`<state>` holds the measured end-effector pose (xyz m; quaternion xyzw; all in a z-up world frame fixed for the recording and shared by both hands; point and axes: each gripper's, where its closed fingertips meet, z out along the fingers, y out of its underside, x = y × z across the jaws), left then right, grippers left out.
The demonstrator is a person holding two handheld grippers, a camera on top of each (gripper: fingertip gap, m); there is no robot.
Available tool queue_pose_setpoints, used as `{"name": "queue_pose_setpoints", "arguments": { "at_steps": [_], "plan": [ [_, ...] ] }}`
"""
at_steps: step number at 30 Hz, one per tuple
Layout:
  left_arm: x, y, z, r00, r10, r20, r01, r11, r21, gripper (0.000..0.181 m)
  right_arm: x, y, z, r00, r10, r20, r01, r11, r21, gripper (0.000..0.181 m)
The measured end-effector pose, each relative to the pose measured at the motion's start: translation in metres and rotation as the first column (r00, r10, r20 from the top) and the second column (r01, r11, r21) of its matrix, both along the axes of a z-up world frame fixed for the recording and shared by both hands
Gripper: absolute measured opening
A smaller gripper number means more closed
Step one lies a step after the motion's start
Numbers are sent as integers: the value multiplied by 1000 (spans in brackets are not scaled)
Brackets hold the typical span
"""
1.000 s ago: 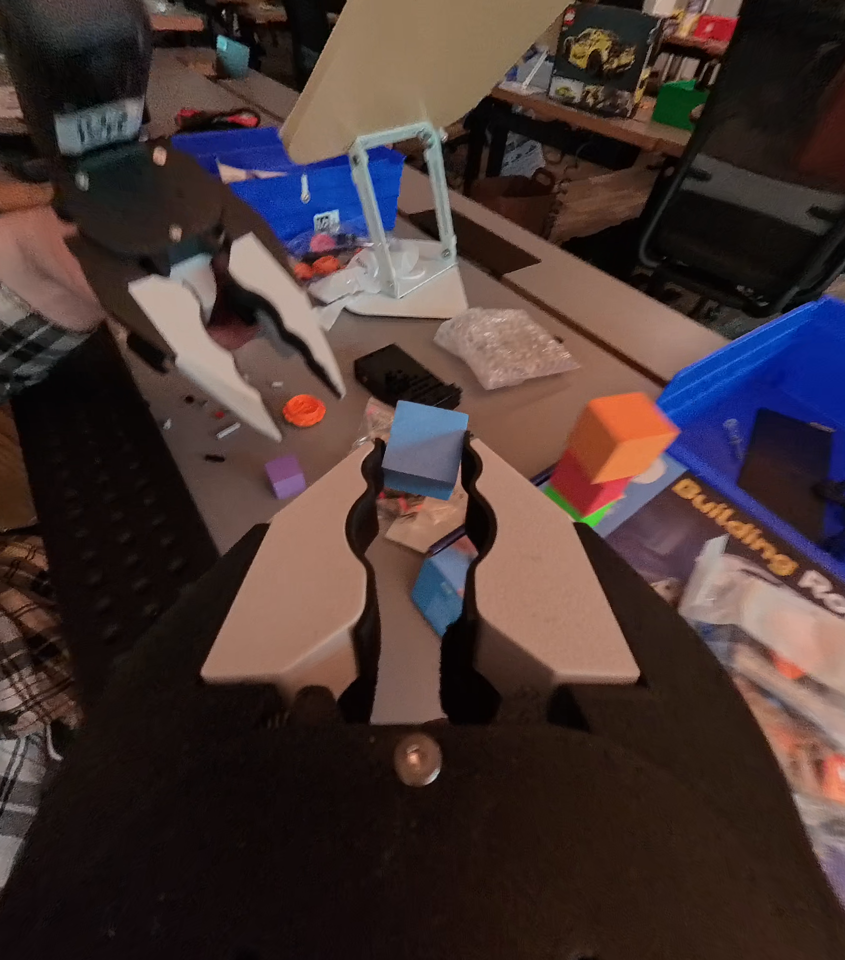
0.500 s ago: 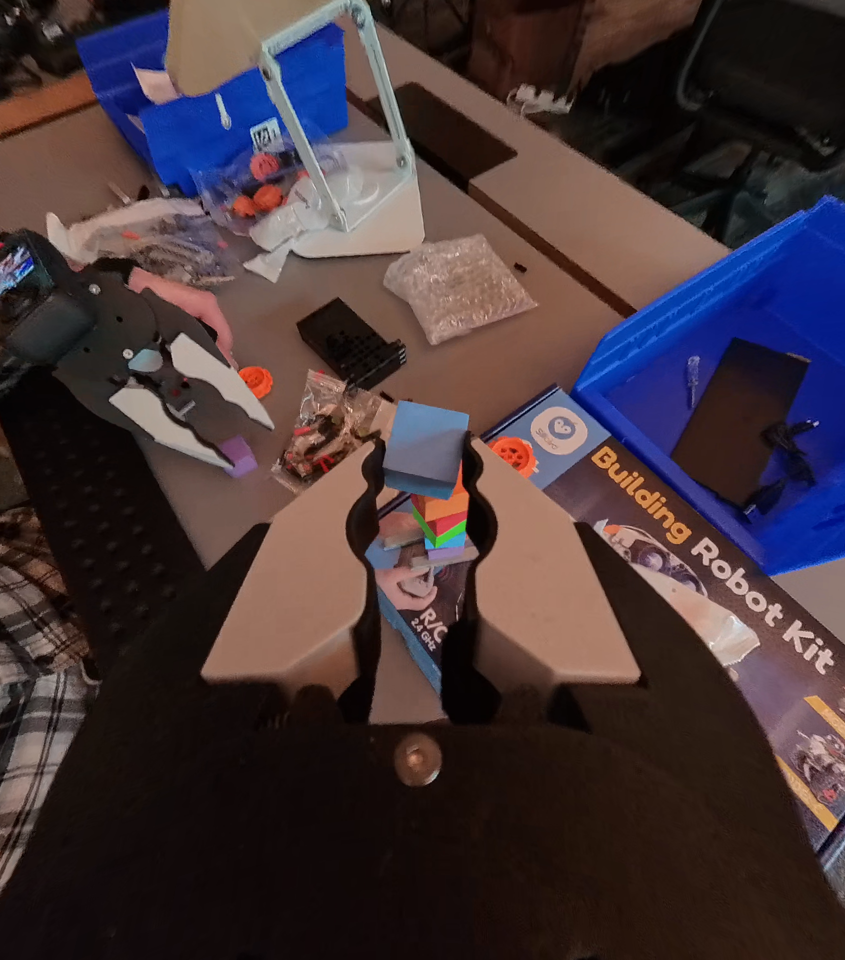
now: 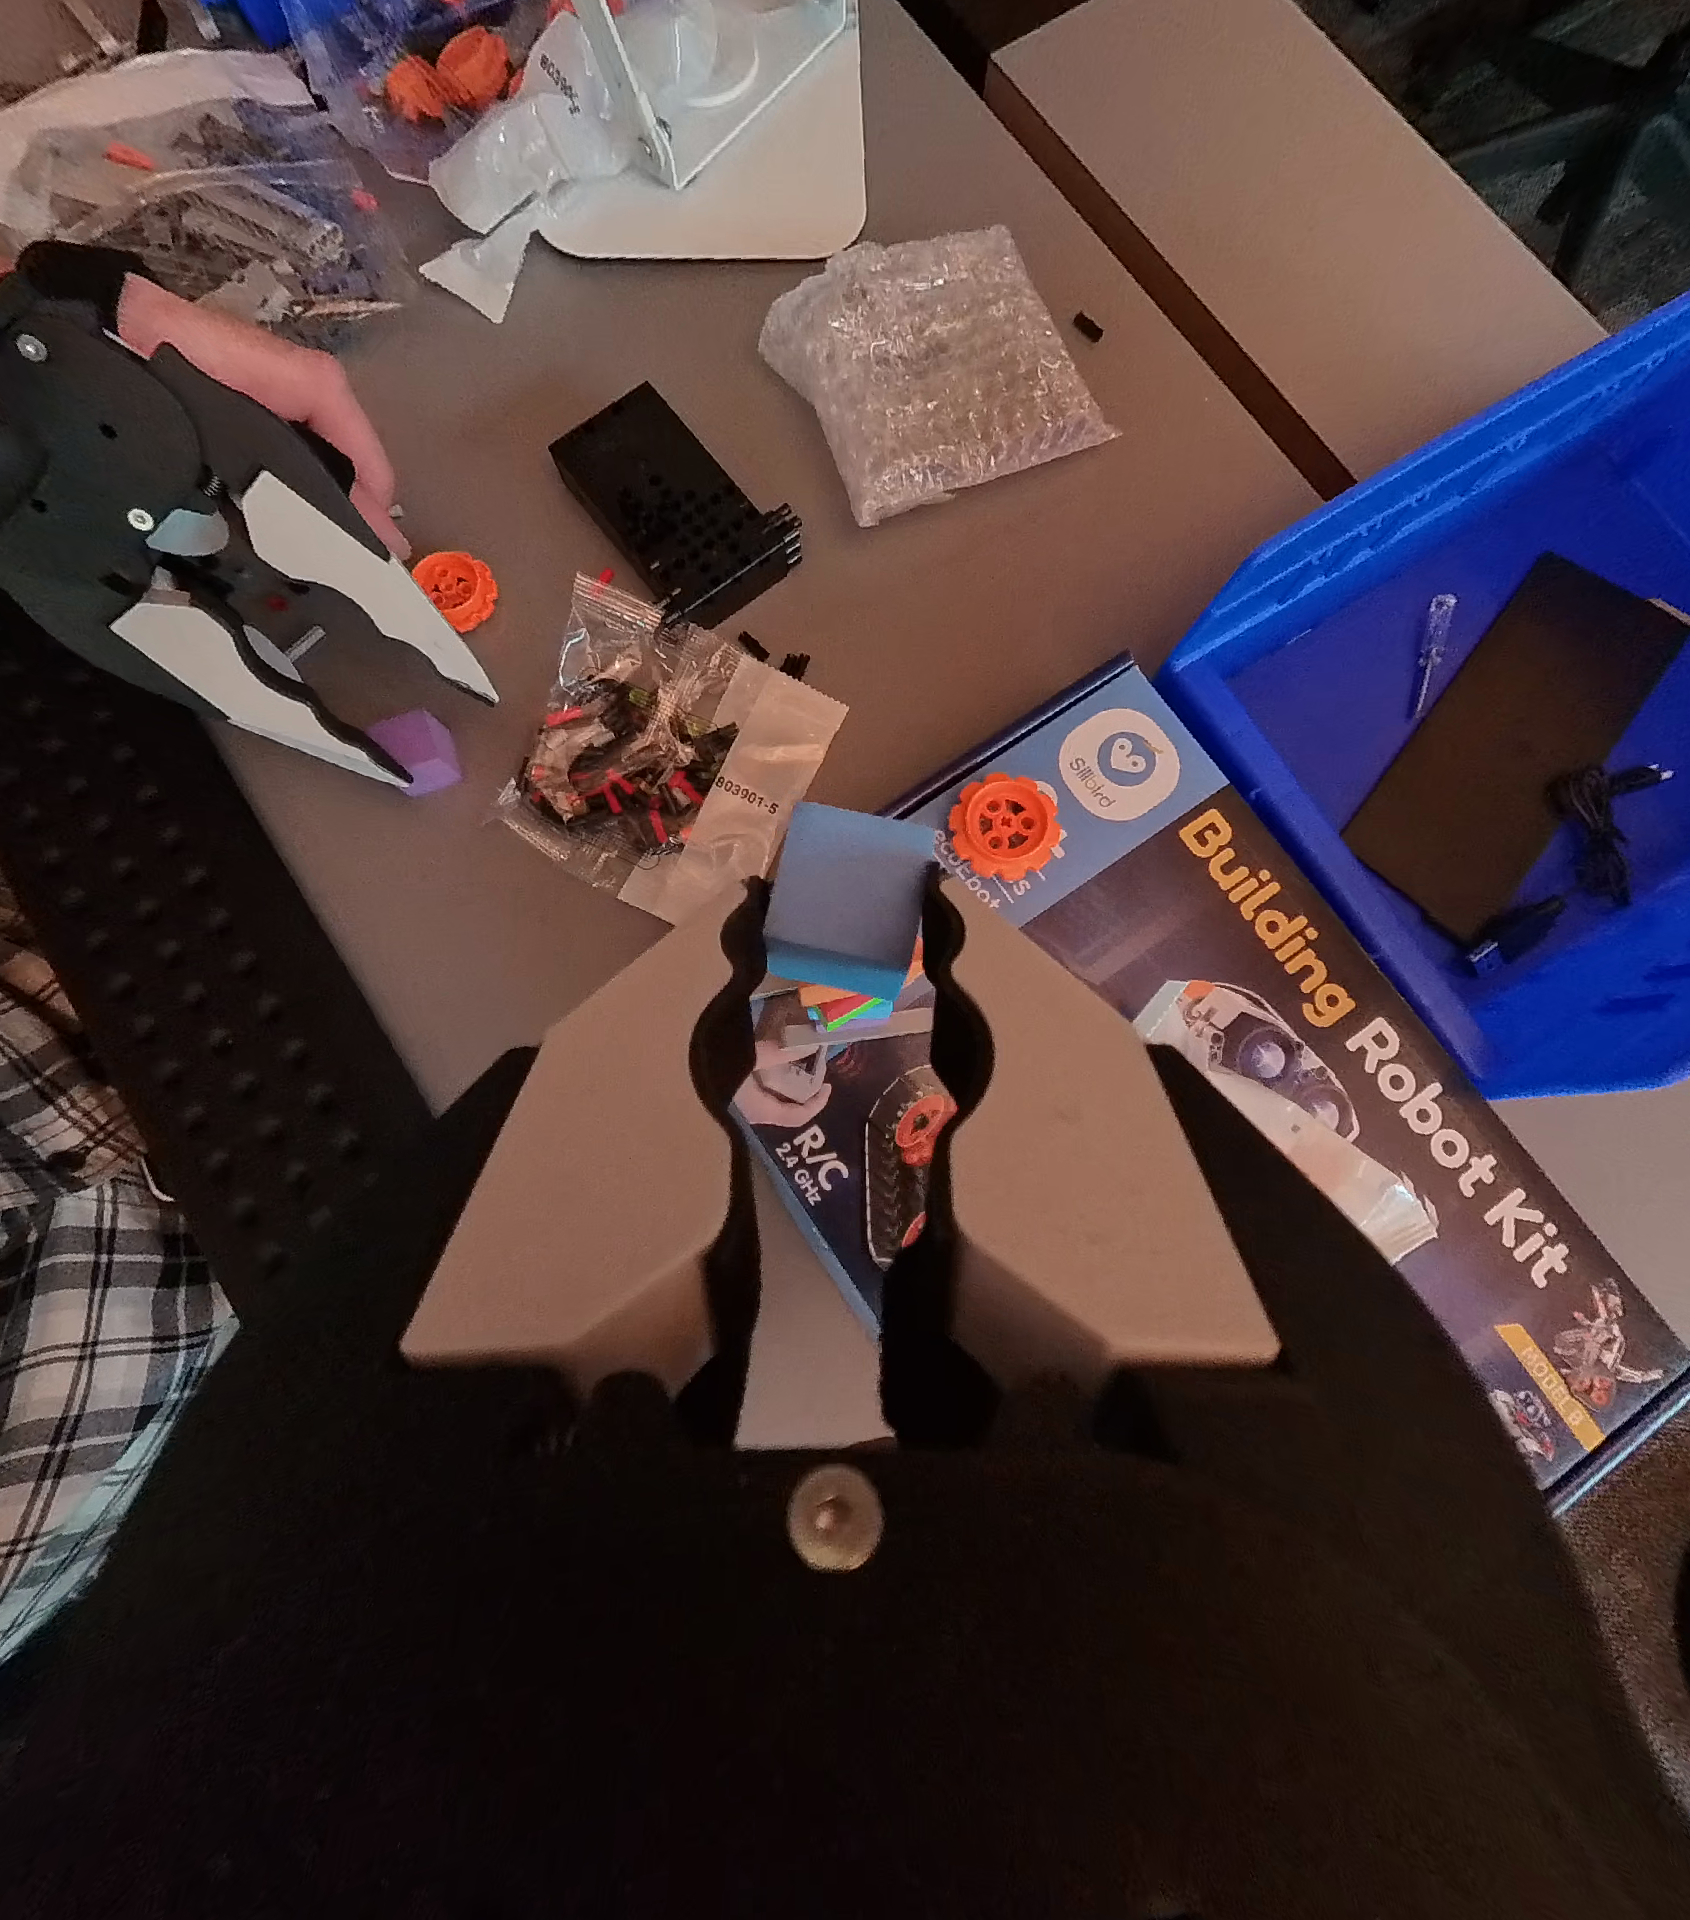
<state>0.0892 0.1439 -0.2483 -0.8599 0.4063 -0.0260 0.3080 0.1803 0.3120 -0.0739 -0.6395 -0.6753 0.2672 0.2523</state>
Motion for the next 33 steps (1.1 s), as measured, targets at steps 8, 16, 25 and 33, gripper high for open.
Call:
{"name": "queue_pose_setpoints", "arguments": {
  "at_steps": [8, 16, 25, 33],
  "plan": [
    [-1, -1, -1, 1000, 9, 7, -9, 1000, -12, 46, 0, 1, -6, 1000, 2, 7, -2, 1000, -19, 31],
    [-8, -5, 8, 1000, 22, 20, -22, 1000, -18, 42, 5, -3, 8, 998, -11, -61, 12, 1000, 14, 36],
    [-3, -22, -4, 999, -50, 1, 50, 993, -103, 25, 16, -16, 18, 991, -8, -133, 14, 999, 41, 33],
    [7, -1, 32, 998, -50, 48, 50, 999, 9, 24, 34, -24, 26, 978, -34, -204, 44, 998, 46, 31]
  ]
}}
